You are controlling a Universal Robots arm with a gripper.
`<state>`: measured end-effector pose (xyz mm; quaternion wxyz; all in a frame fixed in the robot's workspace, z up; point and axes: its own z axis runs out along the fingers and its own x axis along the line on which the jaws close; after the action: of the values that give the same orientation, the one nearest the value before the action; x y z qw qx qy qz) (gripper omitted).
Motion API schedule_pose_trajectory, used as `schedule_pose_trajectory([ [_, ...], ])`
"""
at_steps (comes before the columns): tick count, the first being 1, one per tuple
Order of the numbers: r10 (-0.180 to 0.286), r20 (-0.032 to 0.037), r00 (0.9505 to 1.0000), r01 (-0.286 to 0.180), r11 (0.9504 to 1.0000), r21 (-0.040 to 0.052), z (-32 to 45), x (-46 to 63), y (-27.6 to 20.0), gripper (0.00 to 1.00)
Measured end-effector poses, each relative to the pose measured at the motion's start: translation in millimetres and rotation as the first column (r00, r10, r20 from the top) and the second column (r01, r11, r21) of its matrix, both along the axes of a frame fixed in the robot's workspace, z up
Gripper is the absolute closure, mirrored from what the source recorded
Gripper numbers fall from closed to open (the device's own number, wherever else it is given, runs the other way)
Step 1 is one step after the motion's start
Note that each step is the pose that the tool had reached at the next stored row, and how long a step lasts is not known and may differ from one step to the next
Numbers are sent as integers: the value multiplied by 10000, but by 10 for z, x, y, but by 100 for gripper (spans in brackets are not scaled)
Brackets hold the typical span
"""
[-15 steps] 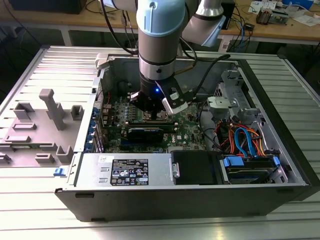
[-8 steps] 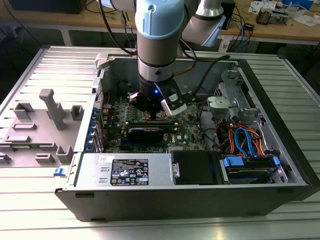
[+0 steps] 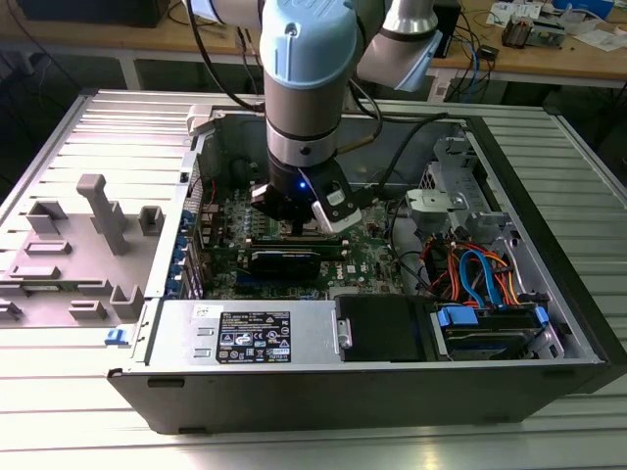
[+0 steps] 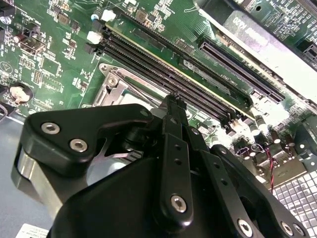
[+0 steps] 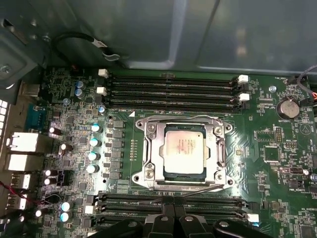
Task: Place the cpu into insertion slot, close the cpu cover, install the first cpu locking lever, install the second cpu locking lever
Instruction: 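Install the second cpu locking lever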
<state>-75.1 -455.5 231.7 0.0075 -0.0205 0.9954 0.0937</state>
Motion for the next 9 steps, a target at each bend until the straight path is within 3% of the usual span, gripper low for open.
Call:
schedule_pose_trajectory([
  [9, -2, -2, 10000, 2, 9999, 119, -93, -36, -16, 89],
])
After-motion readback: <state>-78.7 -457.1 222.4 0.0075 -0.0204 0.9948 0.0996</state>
